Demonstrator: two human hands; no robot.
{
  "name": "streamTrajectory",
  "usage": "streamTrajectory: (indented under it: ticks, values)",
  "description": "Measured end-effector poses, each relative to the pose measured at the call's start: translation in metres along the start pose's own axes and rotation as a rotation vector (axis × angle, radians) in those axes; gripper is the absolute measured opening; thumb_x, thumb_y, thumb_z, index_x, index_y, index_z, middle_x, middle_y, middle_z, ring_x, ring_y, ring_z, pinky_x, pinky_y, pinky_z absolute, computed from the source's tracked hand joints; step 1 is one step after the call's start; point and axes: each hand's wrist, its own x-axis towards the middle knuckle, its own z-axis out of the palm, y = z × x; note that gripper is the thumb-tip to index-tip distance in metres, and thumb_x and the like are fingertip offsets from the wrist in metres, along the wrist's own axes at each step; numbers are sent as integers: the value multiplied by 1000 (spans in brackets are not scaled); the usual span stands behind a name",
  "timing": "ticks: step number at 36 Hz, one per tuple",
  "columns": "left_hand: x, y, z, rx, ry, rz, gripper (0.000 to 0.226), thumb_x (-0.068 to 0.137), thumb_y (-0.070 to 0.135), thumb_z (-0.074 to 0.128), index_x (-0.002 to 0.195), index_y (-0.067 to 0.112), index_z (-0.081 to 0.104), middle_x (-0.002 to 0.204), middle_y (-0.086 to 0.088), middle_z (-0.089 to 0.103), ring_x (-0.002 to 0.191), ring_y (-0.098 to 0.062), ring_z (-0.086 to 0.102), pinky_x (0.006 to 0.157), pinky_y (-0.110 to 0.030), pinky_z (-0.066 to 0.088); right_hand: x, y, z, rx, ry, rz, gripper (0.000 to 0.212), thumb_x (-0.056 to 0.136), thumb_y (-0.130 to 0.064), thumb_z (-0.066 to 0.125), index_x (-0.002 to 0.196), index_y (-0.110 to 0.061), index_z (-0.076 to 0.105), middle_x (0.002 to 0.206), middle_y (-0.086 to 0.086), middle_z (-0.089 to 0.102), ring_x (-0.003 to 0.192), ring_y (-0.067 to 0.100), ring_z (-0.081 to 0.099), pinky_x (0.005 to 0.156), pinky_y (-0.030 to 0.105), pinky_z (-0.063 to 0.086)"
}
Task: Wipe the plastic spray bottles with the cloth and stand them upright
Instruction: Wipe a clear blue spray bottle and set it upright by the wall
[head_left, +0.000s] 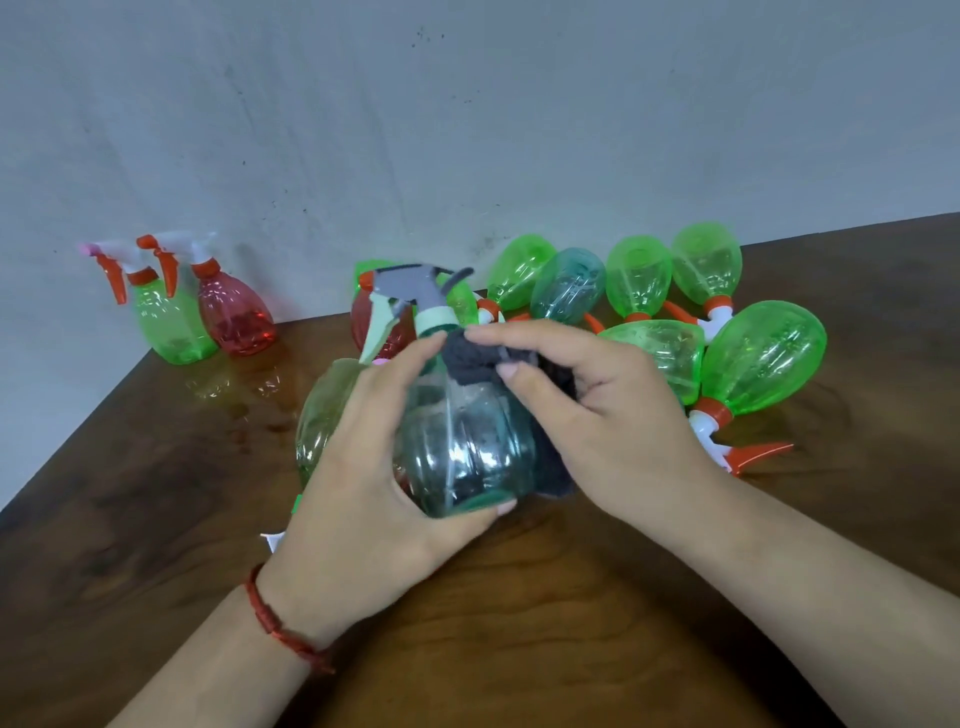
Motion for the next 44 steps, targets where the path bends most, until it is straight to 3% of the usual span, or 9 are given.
streamTrajectory:
  ticks: [4, 9, 13, 18, 22, 25, 29, 37, 44]
  values:
    - [0, 9, 0, -58, 7, 49, 114, 66, 32, 103, 159, 17, 38, 151, 18, 50, 145, -8, 52, 116, -21, 44, 7, -4, -2, 263, -13, 140, 28, 106, -5, 61, 124, -19, 77, 110, -2, 81, 106, 15, 76, 95, 35, 60]
    - [0, 10, -2, -132, -22, 49, 116, 66, 35, 98, 161, 18, 34, 157, 21, 48, 148, -9, 50, 117, -19, 42, 9, -1, -4, 420, 29, 200, 25, 105, -5, 61, 124, -12, 77, 110, 10, 80, 105, 24, 77, 99, 40, 61]
    - [2, 4, -5, 17, -39, 54, 116, 71, 50, 96, 164, 24, 32, 159, 24, 44, 148, -9, 49, 122, -30, 42, 8, 2, -3, 320, 23, 135, 27, 104, -2, 63, 120, -19, 78, 108, 0, 81, 104, 15, 76, 97, 35, 60]
    - [2, 1, -6, 79, 14, 5, 119, 70, 42, 98, 166, 21, 30, 161, 14, 45, 148, -13, 50, 121, -43, 45, 1, 7, 2, 106, 17, 47, 30, 103, -5, 66, 124, -23, 78, 117, -10, 79, 114, 12, 74, 103, 44, 58]
    - [5, 0, -11, 129, 143, -83, 117, 70, 44, 96, 166, 26, 32, 160, 16, 46, 147, -6, 48, 122, -36, 43, -4, 7, 6, -96, 10, -119, 36, 98, 1, 69, 126, -22, 78, 131, -10, 74, 125, 1, 67, 110, 32, 53]
    - [8, 0, -17, 119, 232, -148, 113, 68, 49, 93, 163, 29, 35, 155, 25, 46, 143, 9, 45, 114, -11, 38, -9, 6, 9, -249, -34, -241, 41, 95, 4, 68, 128, -20, 77, 140, -7, 69, 129, -2, 63, 110, 24, 51]
    - [8, 0, -18, 139, 244, -162, 113, 68, 51, 91, 164, 30, 34, 158, 22, 45, 145, 6, 44, 115, -10, 38, -12, 8, 11, -302, -36, -276, 41, 97, 2, 66, 129, -21, 77, 144, -8, 66, 130, -2, 63, 108, 21, 51]
    - [4, -5, -9, 76, 24, -48, 118, 68, 44, 100, 164, 25, 35, 159, 12, 48, 147, -17, 51, 120, -47, 45, -1, 5, 6, 13, 8, 25, 34, 104, -5, 63, 127, -27, 77, 123, -15, 77, 118, 4, 70, 106, 35, 55]
    - [2, 11, -5, -22, -48, 58, 117, 67, 36, 95, 164, 19, 32, 159, 33, 41, 148, 3, 45, 119, -14, 36, 10, -1, -3, 425, 35, 207, 28, 104, -1, 61, 123, -14, 77, 111, 9, 80, 103, 21, 75, 97, 37, 60]
